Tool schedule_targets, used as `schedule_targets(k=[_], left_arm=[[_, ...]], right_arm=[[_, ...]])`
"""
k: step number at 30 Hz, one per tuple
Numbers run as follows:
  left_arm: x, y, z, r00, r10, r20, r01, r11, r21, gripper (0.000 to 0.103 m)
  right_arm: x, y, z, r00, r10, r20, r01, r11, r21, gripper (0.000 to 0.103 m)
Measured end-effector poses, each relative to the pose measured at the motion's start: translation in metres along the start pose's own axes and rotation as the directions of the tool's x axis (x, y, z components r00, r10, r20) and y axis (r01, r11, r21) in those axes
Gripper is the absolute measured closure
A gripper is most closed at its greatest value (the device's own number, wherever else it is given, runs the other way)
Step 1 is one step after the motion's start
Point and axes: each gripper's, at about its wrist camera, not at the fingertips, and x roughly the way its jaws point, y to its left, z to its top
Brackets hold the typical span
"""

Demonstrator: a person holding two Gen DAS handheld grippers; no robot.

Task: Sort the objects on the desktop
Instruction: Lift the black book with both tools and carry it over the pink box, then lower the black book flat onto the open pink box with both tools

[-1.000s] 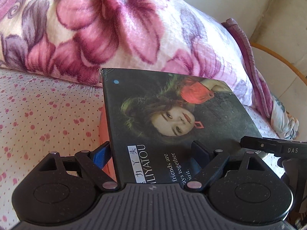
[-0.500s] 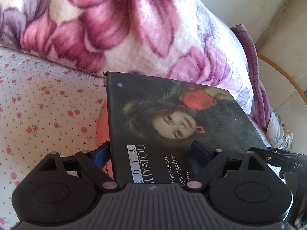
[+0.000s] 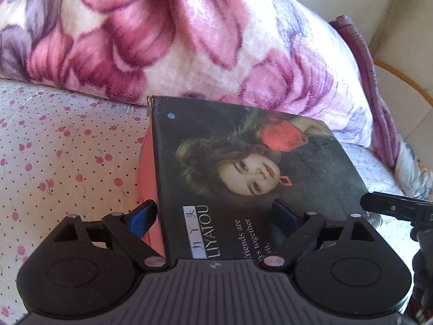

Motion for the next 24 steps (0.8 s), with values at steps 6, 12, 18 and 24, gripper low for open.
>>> schedule_targets(k=[6,12,18,24], left_arm=[[0.0,0.001,-0.003,1.0,0.01,0.014,-0.009,1.0,-0.015,0.008],[-0.006,-0.005,-0.009,0.99,0.088,0.112,-0.095,0.994,0.054,0.008],[-0.009,-0.012,-0.01,0.976,0.119,0.185,-0.139,0.985,0.1,0.008],[-0.003,-0.031,-0.006,0.988,0.022,0.156,-0.053,0.979,0.199,0.008]], right_arm=[[-0.001,-0.013,-0.003,0.999,-0.038,0.025,0.037,0.999,0.015,0.003],[0.003,-0.033,-0.006,0.995,-0.085,0.044,0.084,0.996,0.032,0.003],[0.006,-0.038,-0.004,0.99,-0.123,0.071,0.125,0.992,-0.013,0.004],[0.011,-0.043,-0.005,0.982,-0.181,0.048,0.183,0.981,-0.059,0.004]])
